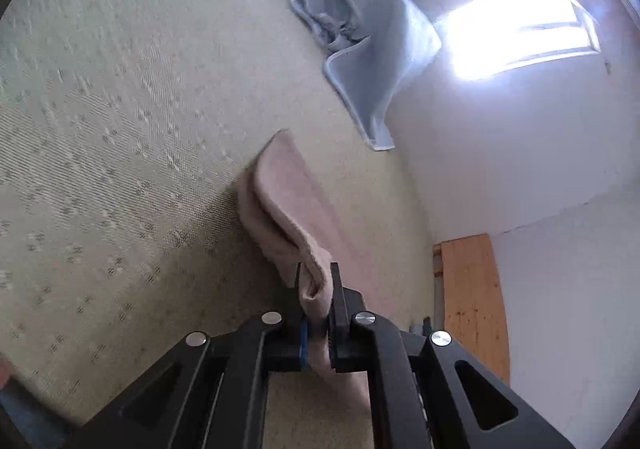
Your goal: Fold clothes
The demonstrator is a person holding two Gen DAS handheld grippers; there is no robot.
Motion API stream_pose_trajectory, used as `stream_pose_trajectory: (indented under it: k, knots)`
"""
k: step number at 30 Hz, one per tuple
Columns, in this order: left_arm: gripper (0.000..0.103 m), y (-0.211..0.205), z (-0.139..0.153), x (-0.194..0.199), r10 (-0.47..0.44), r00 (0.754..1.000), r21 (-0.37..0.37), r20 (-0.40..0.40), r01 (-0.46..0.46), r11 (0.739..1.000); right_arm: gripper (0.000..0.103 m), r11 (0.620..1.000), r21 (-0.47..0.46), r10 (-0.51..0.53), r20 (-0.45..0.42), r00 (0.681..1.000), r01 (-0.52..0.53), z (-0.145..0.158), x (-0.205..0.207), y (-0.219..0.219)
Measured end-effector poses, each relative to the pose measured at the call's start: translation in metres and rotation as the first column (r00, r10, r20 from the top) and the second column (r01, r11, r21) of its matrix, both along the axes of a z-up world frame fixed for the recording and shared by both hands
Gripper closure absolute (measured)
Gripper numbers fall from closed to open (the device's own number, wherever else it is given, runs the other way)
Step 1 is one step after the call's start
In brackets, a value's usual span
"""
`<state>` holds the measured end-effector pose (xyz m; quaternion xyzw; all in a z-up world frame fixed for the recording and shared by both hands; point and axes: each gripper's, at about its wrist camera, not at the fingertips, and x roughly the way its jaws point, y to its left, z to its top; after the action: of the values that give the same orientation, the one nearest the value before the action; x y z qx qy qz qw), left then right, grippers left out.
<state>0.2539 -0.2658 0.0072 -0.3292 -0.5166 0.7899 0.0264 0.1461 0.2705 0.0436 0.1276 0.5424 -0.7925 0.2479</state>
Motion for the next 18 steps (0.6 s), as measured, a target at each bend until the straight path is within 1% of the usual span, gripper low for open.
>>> stream_pose_trajectory:
  k: [1,3,4,6,9,11,12,14,15,18]
  knots:
    - [0.098,0.0,0.005,-0.003,0.0,1.0,-0.004,-0.011,0.0,1.0,0.095,1.0,-0.012,-0.003,-0.006,1.0,0.003,0.003,0.01,0.003]
    - [0.098,0.005,-0.004,-0.022,0.0,0.999,-0.018,-0.04,-0.001,1.0,0.095,0.999,-0.037,-0.007,-0.026,1.0,0.006,0.012,0.021,0.006]
    - [0.098,0.006,0.0,-0.019,0.0,0.998,-0.026,-0.057,-0.001,1.0,0.095,0.999,-0.05,-0.009,-0.037,0.999,0.007,0.017,0.024,0.007]
    - [0.098,0.001,0.025,-0.002,-0.003,0.996,-0.038,-0.094,-0.001,0.999,0.095,0.997,-0.074,-0.013,-0.06,0.998,0.008,0.03,0.033,0.011]
    - [0.098,-0.005,0.09,0.031,-0.002,0.986,-0.055,-0.167,-0.007,0.998,0.095,0.994,-0.111,-0.023,-0.094,0.995,0.013,0.057,0.059,0.023]
    - [0.098,-0.002,0.132,0.049,-0.001,0.975,-0.065,-0.222,-0.014,0.998,0.095,0.99,-0.143,-0.034,-0.12,0.992,0.017,0.081,0.075,0.032]
    - [0.098,-0.001,0.145,0.056,-0.002,0.971,-0.071,-0.24,-0.015,0.997,0.095,0.987,-0.158,-0.039,-0.132,0.99,0.018,0.093,0.081,0.035]
    - [0.098,0.001,0.17,0.06,-0.017,0.965,-0.092,-0.262,-0.007,0.996,0.095,0.981,-0.193,-0.05,-0.146,0.988,0.022,0.121,0.091,0.042]
    - [0.098,0.002,0.184,0.061,-0.026,0.962,-0.104,-0.272,-0.003,0.995,0.095,0.98,-0.198,-0.053,-0.147,0.988,0.023,0.13,0.091,0.043]
    - [0.098,0.004,0.2,0.037,-0.047,0.964,-0.141,-0.263,0.01,0.99,0.095,0.977,-0.212,-0.059,-0.142,0.988,0.028,0.154,0.089,0.045]
